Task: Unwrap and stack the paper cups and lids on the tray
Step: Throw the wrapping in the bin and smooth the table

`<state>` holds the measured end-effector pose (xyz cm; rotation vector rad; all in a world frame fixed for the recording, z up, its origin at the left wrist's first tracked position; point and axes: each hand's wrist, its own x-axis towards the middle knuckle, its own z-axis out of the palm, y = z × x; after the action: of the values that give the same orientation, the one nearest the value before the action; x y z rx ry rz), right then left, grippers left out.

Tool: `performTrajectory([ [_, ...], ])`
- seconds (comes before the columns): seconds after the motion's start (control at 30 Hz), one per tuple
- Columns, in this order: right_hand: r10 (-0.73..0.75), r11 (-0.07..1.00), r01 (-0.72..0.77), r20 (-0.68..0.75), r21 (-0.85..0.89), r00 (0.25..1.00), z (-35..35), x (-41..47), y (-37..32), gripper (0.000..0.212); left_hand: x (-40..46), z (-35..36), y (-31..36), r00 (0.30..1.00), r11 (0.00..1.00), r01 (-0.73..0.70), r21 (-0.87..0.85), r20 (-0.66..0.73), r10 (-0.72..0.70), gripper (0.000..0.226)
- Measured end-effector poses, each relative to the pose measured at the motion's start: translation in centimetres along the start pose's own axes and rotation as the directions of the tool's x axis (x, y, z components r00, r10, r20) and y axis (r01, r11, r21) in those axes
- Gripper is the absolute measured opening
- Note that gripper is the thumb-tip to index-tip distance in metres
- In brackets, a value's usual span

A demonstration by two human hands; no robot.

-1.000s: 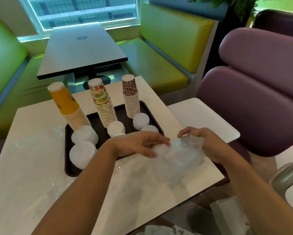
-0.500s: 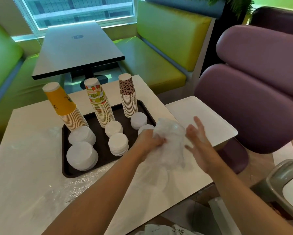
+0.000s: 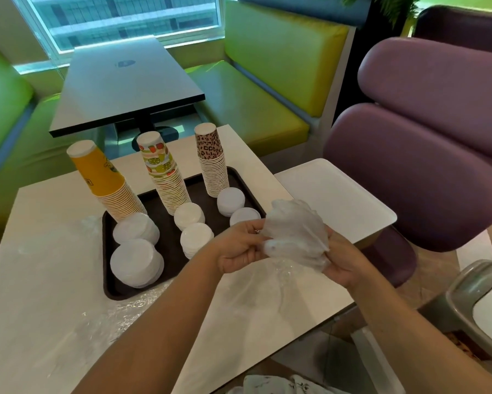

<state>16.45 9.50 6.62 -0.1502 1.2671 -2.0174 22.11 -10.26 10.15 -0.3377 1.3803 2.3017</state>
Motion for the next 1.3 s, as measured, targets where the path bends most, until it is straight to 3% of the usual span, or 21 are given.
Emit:
performTrajectory([
  [0.1, -0.044, 0.999, 0.044, 0.014, -0.01, 0.999, -0.2, 0.1, -0.3, 0.069, 0.0, 0.2, 0.2, 0.999, 0.998, -0.015, -0.056, -0.048, 0.012, 0.027],
  [0.2, -0.081, 0.995, 0.078, -0.058, -0.066, 0.995, -0.2, -0.1, -0.6, 0.024, 0.2, 0.2, 0.3, 0.995, 0.995, -0.004, -0.097, -0.1, -0.006, 0.029],
  [0.23, -0.098, 0.991, 0.089, -0.087, -0.103, 0.991, -0.3, -0.3, -0.7, 0.02, 0.3, 0.2, 0.4, 0.995, 0.996, 0.019, -0.086, -0.092, -0.027, 0.029],
  [0.33, -0.128, 0.968, 0.104, -0.096, -0.227, 0.987, -0.6, -0.7, -1.1, 0.03, 0.7, 0.7, 0.5, 0.987, 0.99, 0.139, -0.01, -0.081, -0.139, 0.052],
  [0.4, -0.121, 0.96, 0.083, -0.131, -0.269, 0.984, -0.8, -1.1, -1.4, 0.029, 1.5, 1.4, 0.1, 0.981, 0.978, 0.157, 0.139, -0.135, -0.138, 0.045],
  [0.47, -0.045, 0.972, -0.001, -0.191, -0.235, 0.981, -1.0, -1.6, -1.9, 0.024, 2.2, 2.4, -0.5, 0.984, 0.918, 0.136, 0.373, -0.155, -0.083, 0.005],
  [0.57, 0.026, 0.974, -0.079, -0.241, -0.213, 0.97, -2.0, -2.8, -2.8, 0.023, 3.6, 3.4, -1.4, 0.99, 0.789, 0.04, 0.613, -0.133, 0.053, 0.022],
  [0.63, 0.07, 0.986, -0.1, -0.209, -0.135, 0.975, -3.0, -3.8, -3.0, 0.044, 4.3, 4.5, -1.6, 0.985, 0.714, -0.03, 0.699, -0.1, 0.139, 0.02],
  [0.7, 0.069, 0.985, -0.094, -0.166, -0.143, 0.984, -4.5, -4.6, -3.2, 0.053, 5.1, 5.7, -1.8, 0.977, 0.668, -0.078, 0.74, -0.076, 0.199, 0.019],
  [0.77, 0.034, 0.972, -0.064, -0.131, -0.227, 0.991, -5.6, -5.6, -3.0, 0.043, 6.1, 7.1, -2.3, 0.971, 0.624, -0.11, 0.774, -0.05, 0.233, 0.02],
  [0.83, 0.002, 0.958, -0.045, -0.15, -0.282, 0.989, -7.2, -6.5, -2.7, 0.048, 7.5, 8.6, -3.1, 0.972, 0.595, -0.111, 0.796, -0.036, 0.23, 0.019],
  [0.97, -0.056, 0.974, 0.008, -0.21, -0.225, 0.976, -10.2, -8.5, -2.5, 0.064, 10.4, 10.9, -4.6, 0.983, 0.588, -0.082, 0.804, -0.032, 0.18, 0.021],
  [1.17, -0.098, 0.958, -0.052, -0.495, -0.28, 0.863, -15.2, -13.6, -4.1, 0.01, 14.9, 15.5, -6.7, 0.998, 0.638, -0.068, 0.767, 0.064, 0.03, 0.02],
  [1.3, -0.191, 0.892, -0.152, -0.658, -0.427, 0.728, -18.8, -16.9, -4.7, 0.02, 18.3, 19.0, -9.2, 0.989, 0.611, -0.129, 0.781, 0.148, 0.019, 0.017],
])
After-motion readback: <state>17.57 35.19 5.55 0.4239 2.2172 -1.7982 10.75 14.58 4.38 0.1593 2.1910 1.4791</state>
